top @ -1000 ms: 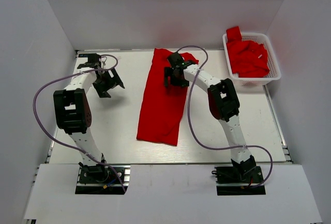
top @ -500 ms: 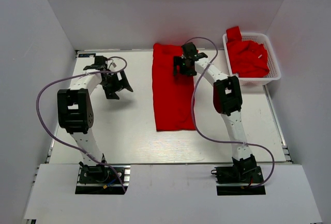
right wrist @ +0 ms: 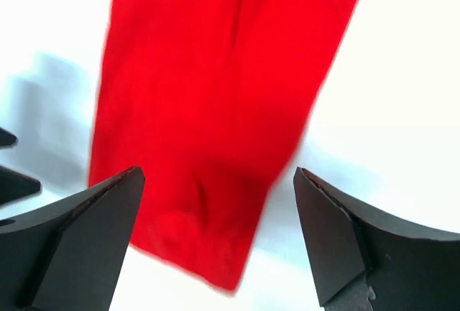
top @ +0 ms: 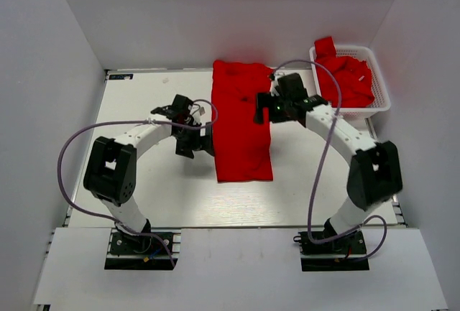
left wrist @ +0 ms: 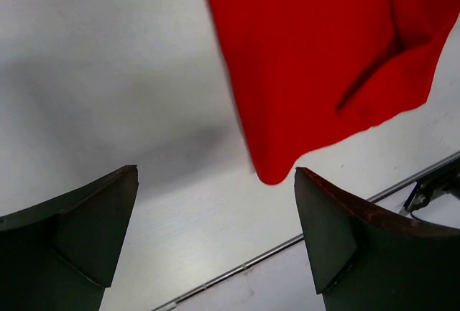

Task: Fold and stack the t-shirts
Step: Rotate the tshirt 90 degrees, then grab the bottom of the folded rectangular tshirt with both arms

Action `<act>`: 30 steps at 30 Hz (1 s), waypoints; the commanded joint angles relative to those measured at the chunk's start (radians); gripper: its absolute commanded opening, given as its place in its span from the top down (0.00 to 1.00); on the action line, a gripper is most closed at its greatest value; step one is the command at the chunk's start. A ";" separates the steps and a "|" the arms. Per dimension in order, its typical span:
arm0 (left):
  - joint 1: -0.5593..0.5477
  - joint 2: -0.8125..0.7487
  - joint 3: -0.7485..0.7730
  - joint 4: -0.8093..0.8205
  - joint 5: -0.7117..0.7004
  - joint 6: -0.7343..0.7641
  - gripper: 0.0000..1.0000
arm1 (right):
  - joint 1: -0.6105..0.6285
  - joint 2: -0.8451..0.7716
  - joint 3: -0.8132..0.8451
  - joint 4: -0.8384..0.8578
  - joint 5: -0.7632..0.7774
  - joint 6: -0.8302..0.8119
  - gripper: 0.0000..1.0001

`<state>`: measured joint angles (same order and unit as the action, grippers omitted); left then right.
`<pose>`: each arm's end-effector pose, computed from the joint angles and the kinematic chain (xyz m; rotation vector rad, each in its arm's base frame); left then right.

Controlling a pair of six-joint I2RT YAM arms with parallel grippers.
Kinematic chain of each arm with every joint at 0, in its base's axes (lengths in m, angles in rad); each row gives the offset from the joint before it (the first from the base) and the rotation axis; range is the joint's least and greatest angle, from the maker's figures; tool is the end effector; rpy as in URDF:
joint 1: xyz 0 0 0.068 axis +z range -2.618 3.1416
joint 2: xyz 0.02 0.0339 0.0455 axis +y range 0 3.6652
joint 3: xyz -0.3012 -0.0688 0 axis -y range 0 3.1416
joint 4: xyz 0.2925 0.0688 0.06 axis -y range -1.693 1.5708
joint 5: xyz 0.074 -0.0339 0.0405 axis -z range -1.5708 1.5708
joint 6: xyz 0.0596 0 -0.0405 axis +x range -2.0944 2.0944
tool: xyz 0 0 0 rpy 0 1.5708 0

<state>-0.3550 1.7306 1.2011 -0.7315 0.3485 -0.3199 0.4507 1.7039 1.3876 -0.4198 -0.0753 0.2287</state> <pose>0.3589 -0.1548 0.1911 0.1306 2.8972 -0.6314 0.4081 0.2025 0.2885 -0.2985 2.3245 0.4294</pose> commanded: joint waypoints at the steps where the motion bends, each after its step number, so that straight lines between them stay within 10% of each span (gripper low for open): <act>1: -0.044 -0.075 -0.081 0.079 0.017 -0.047 0.00 | -0.003 -0.082 -0.182 0.009 0.009 0.037 0.10; 19: -0.240 0.043 -0.115 0.089 -0.100 -0.123 0.05 | 0.002 -0.202 -0.565 0.090 -0.188 0.150 0.13; 30: -0.283 0.043 -0.193 0.112 -0.114 -0.142 0.26 | 0.002 -0.193 -0.644 0.128 -0.213 0.178 0.43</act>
<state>-0.6178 1.7679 1.0710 -0.6144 0.2687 -0.4587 0.4522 1.5146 0.7696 -0.3260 -0.2680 0.3889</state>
